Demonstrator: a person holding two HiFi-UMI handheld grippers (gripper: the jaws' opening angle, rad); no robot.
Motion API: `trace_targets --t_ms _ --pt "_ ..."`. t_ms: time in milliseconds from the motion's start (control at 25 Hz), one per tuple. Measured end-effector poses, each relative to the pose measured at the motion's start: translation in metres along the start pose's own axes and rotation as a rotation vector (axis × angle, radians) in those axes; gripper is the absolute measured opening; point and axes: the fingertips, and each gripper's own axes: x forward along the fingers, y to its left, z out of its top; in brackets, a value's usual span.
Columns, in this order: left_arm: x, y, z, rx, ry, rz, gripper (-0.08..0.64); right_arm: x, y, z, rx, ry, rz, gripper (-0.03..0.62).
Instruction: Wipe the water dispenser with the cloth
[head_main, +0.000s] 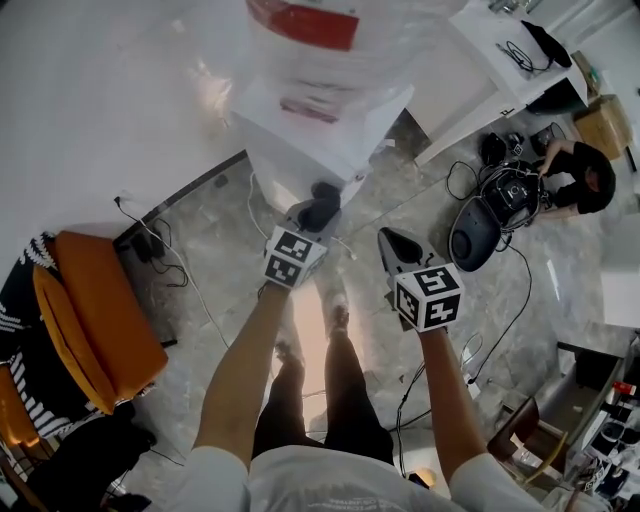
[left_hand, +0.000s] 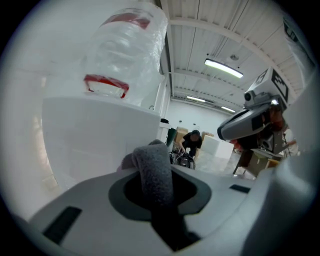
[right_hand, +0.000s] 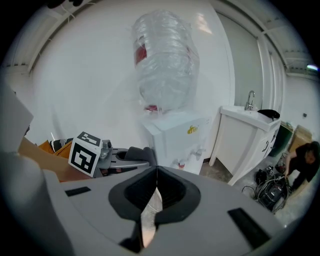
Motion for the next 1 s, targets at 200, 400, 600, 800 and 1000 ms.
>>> trace_targets --t_ms 200,400,600,800,1000 --pt "-0.001 0.033 -0.01 -0.05 -0.049 0.1 0.08 0.024 0.001 -0.01 0.017 0.004 0.019 0.015" --pt "-0.002 0.072 -0.017 -0.102 -0.105 0.191 0.08 0.065 0.005 -0.02 0.027 0.012 0.055 0.015" --pt "-0.017 0.129 -0.029 -0.115 -0.118 0.298 0.08 0.096 0.012 -0.027 -0.069 0.01 0.099 0.015" --pt "-0.028 0.172 -0.038 -0.103 -0.148 0.367 0.08 0.122 0.005 -0.033 -0.058 -0.03 0.102 0.015" --pt "-0.026 0.209 -0.05 -0.058 -0.157 0.437 0.08 0.142 0.002 -0.046 -0.089 -0.062 0.092 0.015"
